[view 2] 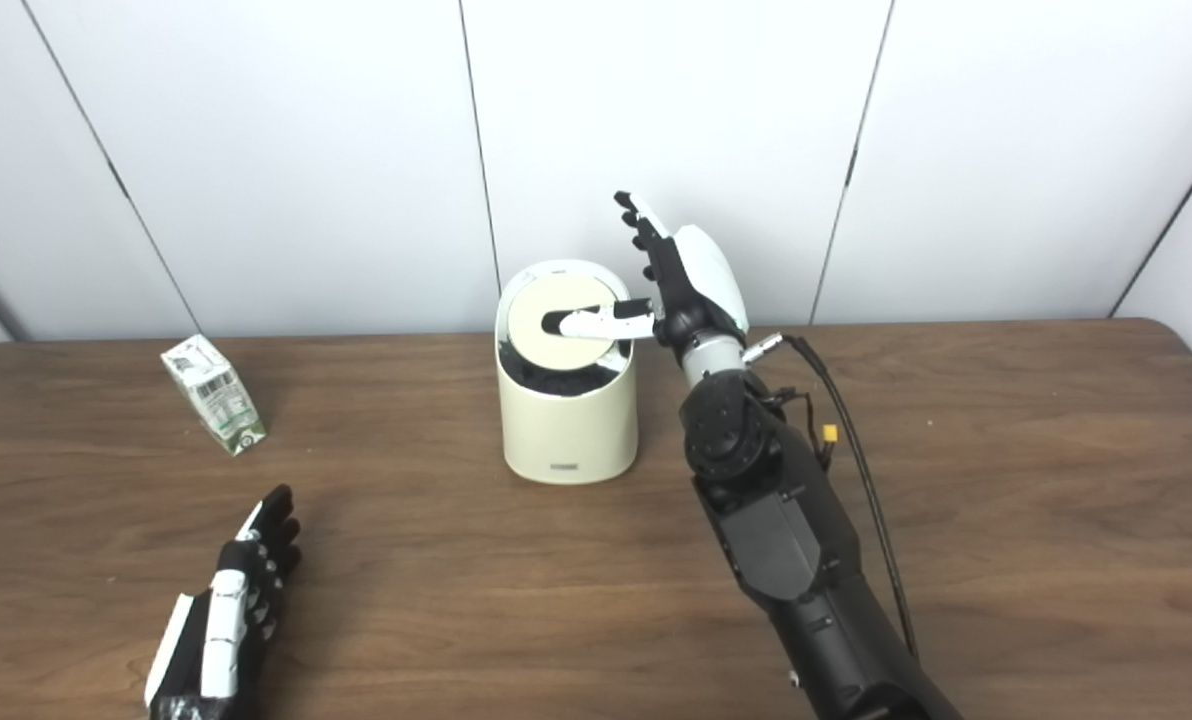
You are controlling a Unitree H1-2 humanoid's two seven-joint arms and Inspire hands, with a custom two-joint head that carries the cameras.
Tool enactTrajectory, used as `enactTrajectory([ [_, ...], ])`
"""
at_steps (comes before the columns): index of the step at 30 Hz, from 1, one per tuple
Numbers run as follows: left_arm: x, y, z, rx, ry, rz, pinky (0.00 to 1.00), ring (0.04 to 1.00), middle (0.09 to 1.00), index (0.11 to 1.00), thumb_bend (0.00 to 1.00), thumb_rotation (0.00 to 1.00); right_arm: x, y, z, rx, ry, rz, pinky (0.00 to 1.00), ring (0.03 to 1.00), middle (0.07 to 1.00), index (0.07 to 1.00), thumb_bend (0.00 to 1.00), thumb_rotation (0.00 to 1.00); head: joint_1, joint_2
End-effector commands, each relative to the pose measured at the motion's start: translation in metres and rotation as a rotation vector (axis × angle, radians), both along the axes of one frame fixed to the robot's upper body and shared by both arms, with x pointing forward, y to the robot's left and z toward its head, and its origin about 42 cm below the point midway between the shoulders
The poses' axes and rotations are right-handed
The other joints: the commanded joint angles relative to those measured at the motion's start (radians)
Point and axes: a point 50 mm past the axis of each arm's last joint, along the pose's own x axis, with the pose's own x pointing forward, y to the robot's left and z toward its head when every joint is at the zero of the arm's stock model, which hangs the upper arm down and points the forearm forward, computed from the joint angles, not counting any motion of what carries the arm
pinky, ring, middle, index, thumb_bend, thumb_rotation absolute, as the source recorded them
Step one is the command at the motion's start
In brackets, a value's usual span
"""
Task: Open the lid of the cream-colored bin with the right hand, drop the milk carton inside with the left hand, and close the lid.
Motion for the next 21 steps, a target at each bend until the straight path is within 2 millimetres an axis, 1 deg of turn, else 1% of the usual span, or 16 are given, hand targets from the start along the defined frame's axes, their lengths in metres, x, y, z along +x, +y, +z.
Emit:
enactTrajectory([
  [1, -0.002, -0.004, 0.004, -0.003, -0.027, -0.013, 1.0, 1.0, 1.0, 1.0, 0.56, 1.0, 0.003, 0.008, 0.033, -0.006, -0.126, 0.03, 0.75, 0.858, 0.897, 0.915, 0.96, 0.31, 0.0, 0.001],
  [3, -0.002, -0.004, 0.004, -0.005, -0.027, -0.014, 1.0, 1.0, 1.0, 1.0, 0.55, 1.0, 0.002, 0.007, 0.03, -0.009, -0.129, 0.038, 0.76, 0.863, 0.9, 0.916, 0.95, 0.28, 0.0, 0.001],
  [11, -0.004, -0.004, 0.005, -0.012, -0.031, -0.017, 1.0, 1.0, 1.0, 1.0, 0.55, 1.0, -0.001, 0.0, 0.025, -0.041, -0.131, 0.045, 0.79, 0.881, 0.906, 0.921, 0.95, 0.24, 0.0, 0.014],
  [13, -0.004, -0.004, 0.006, -0.007, -0.029, -0.017, 1.0, 1.0, 1.0, 1.0, 0.56, 1.0, -0.001, 0.0, 0.026, -0.13, -0.161, 0.049, 0.79, 0.88, 0.905, 0.925, 0.95, 0.23, -0.002, 0.019],
  [15, -0.004, -0.004, 0.006, -0.006, -0.026, -0.019, 1.0, 1.0, 1.0, 1.0, 0.55, 1.0, -0.002, 0.0, 0.025, -0.238, -0.199, 0.062, 0.85, 0.907, 0.916, 0.938, 0.93, 0.22, -0.002, 0.019],
  [16, -0.004, -0.004, 0.006, -0.006, -0.026, -0.019, 1.0, 1.0, 1.0, 1.0, 0.55, 1.0, -0.003, 0.0, 0.024, -0.279, -0.213, 0.069, 0.89, 0.937, 0.931, 0.946, 0.93, 0.18, -0.002, 0.019],
  [17, -0.004, -0.004, 0.006, -0.007, -0.026, -0.021, 1.0, 1.0, 1.0, 1.0, 0.55, 1.0, -0.003, 0.001, 0.023, -0.314, -0.224, 0.074, 0.9, 0.946, 0.934, 0.949, 0.93, 0.17, 0.002, 0.024],
  [21, -0.003, -0.004, 0.007, 0.0, -0.029, -0.023, 1.0, 1.0, 1.0, 1.0, 0.57, 1.0, -0.005, 0.003, 0.021, -0.397, -0.242, 0.083, 0.91, 0.948, 0.937, 0.95, 0.94, 0.17, 0.003, 0.026],
])
